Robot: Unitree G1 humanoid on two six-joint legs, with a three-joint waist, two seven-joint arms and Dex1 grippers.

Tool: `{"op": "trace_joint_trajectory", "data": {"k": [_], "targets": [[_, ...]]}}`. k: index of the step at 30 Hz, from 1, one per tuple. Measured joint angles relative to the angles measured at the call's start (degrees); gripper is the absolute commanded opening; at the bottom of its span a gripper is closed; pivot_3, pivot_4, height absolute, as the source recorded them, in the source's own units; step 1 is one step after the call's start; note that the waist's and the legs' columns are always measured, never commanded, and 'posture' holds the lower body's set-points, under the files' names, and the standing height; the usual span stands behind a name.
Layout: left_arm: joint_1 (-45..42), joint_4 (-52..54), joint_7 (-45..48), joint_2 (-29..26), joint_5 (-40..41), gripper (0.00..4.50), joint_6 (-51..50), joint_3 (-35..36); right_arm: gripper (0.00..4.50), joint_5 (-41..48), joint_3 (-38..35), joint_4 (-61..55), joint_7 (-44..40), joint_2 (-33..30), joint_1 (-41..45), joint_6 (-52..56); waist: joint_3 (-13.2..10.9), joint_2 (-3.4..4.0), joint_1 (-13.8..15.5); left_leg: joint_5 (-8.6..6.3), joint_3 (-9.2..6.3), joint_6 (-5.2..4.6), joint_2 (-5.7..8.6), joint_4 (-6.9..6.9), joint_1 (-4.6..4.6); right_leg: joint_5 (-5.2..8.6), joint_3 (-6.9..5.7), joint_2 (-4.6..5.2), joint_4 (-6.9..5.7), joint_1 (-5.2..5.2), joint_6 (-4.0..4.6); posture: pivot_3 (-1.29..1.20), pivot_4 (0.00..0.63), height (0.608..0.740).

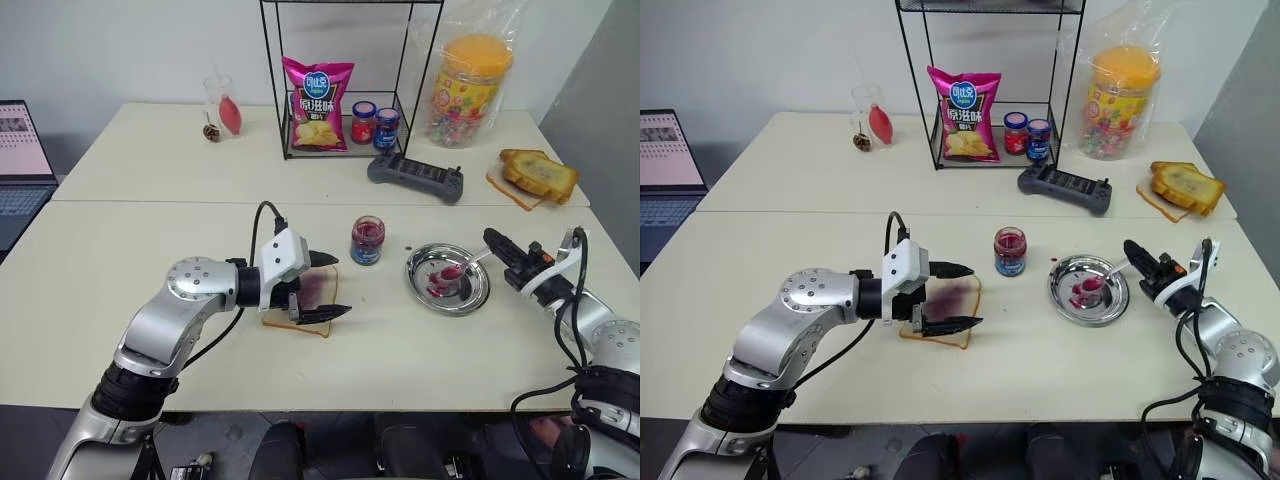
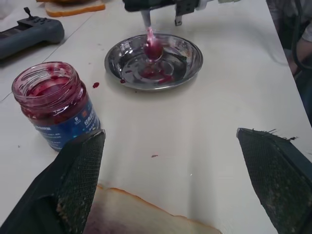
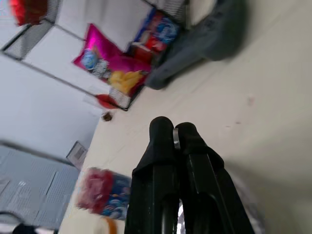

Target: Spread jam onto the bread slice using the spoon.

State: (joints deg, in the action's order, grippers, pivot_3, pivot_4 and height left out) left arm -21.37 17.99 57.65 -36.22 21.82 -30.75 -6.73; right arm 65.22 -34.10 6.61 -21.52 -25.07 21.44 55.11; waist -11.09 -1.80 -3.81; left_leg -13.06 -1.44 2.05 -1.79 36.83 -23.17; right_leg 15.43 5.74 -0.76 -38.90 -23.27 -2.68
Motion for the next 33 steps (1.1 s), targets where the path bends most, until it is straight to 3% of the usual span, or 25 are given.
{"op": "trace_joint_trajectory", "data": {"k": [4,9,13,18,33], "targets": [[3.6,-0.6,-4.9,1.9,1.8,4.50,-0.4,5.2,0.04,5.6,1.6,-9.7,6.7,1.1,5.5,1.6,-0.1,0.09,-0.7,0.00,0.00,0.00,-0.01,0.04,0.02,-0.02,0.01,0.00,-0.06,-0.02,-0.02,0.00,0.150,0.740],[4.7,-0.4,-8.9,3.9,3.4,4.50,-1.9,7.4,0.04,3.3,8.8,-13.4,9.7,2.6,14.5,-0.2,-0.1,0.08,-0.9,0.00,-0.01,0.00,0.01,0.03,0.00,-0.02,-0.02,0.00,-0.02,0.00,-0.03,0.00,0.150,0.740],[5.4,-0.2,-11.0,4.3,4.2,4.50,-2.6,8.2,0.04,-5.1,16.6,-12.9,9.2,3.1,17.1,-4.0,-0.1,0.08,-0.8,0.00,-0.04,0.00,0.02,0.01,-0.35,0.00,-0.08,0.04,0.03,-0.29,0.01,0.00,0.150,0.740],[7.2,0.8,-12.4,4.3,4.1,4.50,-2.5,8.6,0.04,-17.7,27.7,-10.8,2.2,2.7,18.4,-11.6,0.0,0.08,-0.7,0.00,-0.05,0.00,0.02,0.04,-0.80,-0.17,-0.11,0.07,-0.03,-0.75,0.28,0.00,0.150,0.740],[7.5,2.2,-14.7,4.4,4.2,4.50,-2.5,8.6,0.04,-41.7,41.3,-1.7,-8.4,5.7,18.7,-31.9,0.0,0.07,-0.7,0.00,-0.05,0.01,0.02,0.06,-0.78,-0.19,-0.12,0.06,-0.08,-0.77,0.32,0.00,0.150,0.740]]}}
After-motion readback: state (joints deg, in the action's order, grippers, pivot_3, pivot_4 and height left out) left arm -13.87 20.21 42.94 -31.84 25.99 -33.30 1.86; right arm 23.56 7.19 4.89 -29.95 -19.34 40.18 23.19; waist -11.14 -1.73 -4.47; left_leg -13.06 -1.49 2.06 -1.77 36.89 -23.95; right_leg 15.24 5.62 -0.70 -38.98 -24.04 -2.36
